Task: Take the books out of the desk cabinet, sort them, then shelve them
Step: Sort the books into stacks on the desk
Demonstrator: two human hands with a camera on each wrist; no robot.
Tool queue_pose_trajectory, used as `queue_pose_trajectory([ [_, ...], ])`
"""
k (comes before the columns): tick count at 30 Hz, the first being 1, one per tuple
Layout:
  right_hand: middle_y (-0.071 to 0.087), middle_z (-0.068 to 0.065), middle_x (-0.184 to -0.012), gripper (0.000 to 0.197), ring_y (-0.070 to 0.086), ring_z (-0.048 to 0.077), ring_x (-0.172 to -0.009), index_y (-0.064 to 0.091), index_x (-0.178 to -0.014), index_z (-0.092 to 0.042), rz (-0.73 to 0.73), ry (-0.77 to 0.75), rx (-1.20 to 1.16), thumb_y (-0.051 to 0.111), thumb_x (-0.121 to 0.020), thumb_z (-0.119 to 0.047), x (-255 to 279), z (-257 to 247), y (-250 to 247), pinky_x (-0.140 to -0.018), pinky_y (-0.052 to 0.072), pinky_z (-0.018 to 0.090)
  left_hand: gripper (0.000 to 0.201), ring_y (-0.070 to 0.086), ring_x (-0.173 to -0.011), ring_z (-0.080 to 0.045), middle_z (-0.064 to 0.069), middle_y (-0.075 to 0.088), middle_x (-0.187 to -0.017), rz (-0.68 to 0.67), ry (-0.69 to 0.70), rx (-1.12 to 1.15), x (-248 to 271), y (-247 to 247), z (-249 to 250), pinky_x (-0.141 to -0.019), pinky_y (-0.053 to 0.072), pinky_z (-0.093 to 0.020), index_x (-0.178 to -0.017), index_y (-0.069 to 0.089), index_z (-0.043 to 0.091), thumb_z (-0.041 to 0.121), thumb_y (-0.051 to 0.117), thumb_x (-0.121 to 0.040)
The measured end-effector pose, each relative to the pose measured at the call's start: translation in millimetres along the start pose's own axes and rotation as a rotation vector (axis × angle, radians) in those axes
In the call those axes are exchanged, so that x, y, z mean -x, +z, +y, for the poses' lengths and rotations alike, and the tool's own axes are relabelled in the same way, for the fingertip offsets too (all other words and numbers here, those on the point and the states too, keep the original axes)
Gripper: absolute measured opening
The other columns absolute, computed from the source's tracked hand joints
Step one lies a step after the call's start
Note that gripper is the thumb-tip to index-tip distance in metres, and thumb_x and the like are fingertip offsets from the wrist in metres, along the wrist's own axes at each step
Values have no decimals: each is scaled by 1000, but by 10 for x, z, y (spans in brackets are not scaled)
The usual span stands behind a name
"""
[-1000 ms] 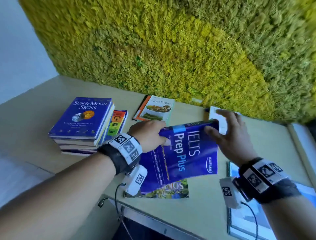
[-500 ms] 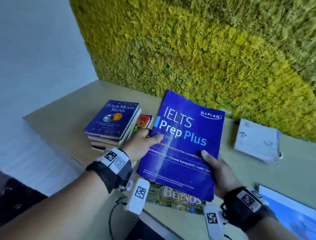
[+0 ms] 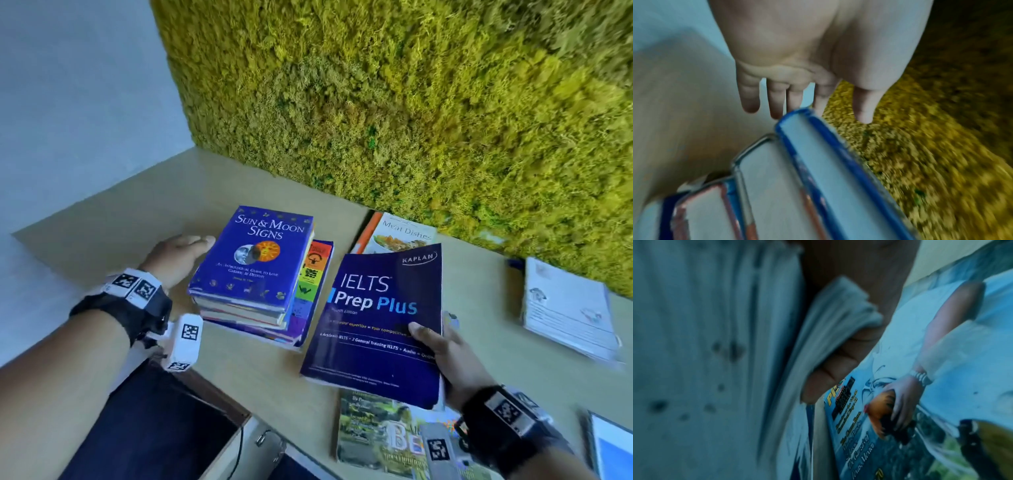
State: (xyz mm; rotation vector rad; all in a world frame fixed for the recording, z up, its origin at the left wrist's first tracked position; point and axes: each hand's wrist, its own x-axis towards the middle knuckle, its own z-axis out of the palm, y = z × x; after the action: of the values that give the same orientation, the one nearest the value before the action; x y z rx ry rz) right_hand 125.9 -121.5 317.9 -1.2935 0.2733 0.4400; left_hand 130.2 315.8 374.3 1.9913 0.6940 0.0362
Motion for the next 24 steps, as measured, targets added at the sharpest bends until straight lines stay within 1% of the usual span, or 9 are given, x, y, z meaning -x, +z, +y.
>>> queue_pose_trajectory([
  [2, 75, 25, -110, 26, 75, 37, -81, 63, -123, -11, 7, 22, 30, 58, -98, -7, -52, 38, 107, -66, 62, 49, 58, 72, -98, -31, -5, 79, -98, -87, -192, 253, -134, -1, -179, -100, 52, -55, -92, 76, 31, 78, 77, -58],
  [4, 75, 25, -110, 25, 74, 39, -83, 64, -122, -10, 27, 54, 61, 59, -97, -6, -81, 49, 135, -68, 63, 52, 49, 72, -81, -31, -6, 80, -82, -156, -256, 374, -188, 54, -270, -87, 55, -55, -99, 72, 26, 69, 71, -77],
  [9, 74, 22, -118, 34, 75, 38, -98, 63, -127, -6, -17, 154, 199, 65, -94, -11, -135, 9, 127, -77, 63, 49, 71, 74, -77, -31, -18, 76, -103, -341, -263, 496, -314, 128, -524, -61, 56, -39, -105, 75, 20, 74, 77, -60],
  [12, 72, 22, -119, 80, 75, 27, -92, 64, -125, -3, 162, 103, 609, 94, -61, -38, -243, -82, 33, -74, 60, 36, 67, 74, -72, -30, -17, 77, -96, -382, -243, 562, -385, 137, -567, -54, 57, -39, -108, 75, 19, 73, 72, -69],
  [14, 64, 20, -130, 79, 67, 28, -101, 57, -136, -10, 341, -51, 1036, 83, -71, -47, -335, -239, 103, -86, 52, 38, 73, 75, -83, -31, -18, 76, -106, -407, -251, 590, -431, 155, -590, -73, 60, -47, -106, 77, 19, 74, 80, -59],
  [16, 66, 12, -124, 53, 66, 26, -98, 61, -133, -13, 350, -177, 1072, 71, -89, -41, -413, -365, 397, -86, 49, 38, 58, 76, -81, -30, -16, 77, -104, -428, -278, 621, -473, 161, -584, -75, 59, -46, -97, 81, 20, 70, 73, -69],
  [18, 72, 3, -110, 48, 69, 19, -91, 64, -127, -15, 172, -180, 1011, 63, -89, -46, -499, -368, 816, -86, 54, 41, 52, 77, -76, -28, -14, 78, -105, -410, -306, 636, -510, 201, -548, -73, 60, -45, -99, 79, 18, 64, 58, -87],
  [21, 72, 15, -113, 24, 74, 18, -87, 67, -109, -17, -80, 0, 851, 52, -100, -34, -670, -171, 1372, -78, 57, 42, 54, 72, -55, -18, -5, 81, -83, -294, -333, 504, -497, 277, -478, -63, 56, -36, -136, 58, 8, 49, 47, -103],
  [24, 68, 21, -117, 37, 73, 26, -97, 63, -118, -16, -63, 165, 698, 44, -105, -46, -822, -1, 1671, -85, 62, 42, 90, 66, -97, -30, -24, 66, -130, -304, -191, 245, -393, 236, -399, -64, 59, -32, -149, 41, 2, 52, 67, -79],
])
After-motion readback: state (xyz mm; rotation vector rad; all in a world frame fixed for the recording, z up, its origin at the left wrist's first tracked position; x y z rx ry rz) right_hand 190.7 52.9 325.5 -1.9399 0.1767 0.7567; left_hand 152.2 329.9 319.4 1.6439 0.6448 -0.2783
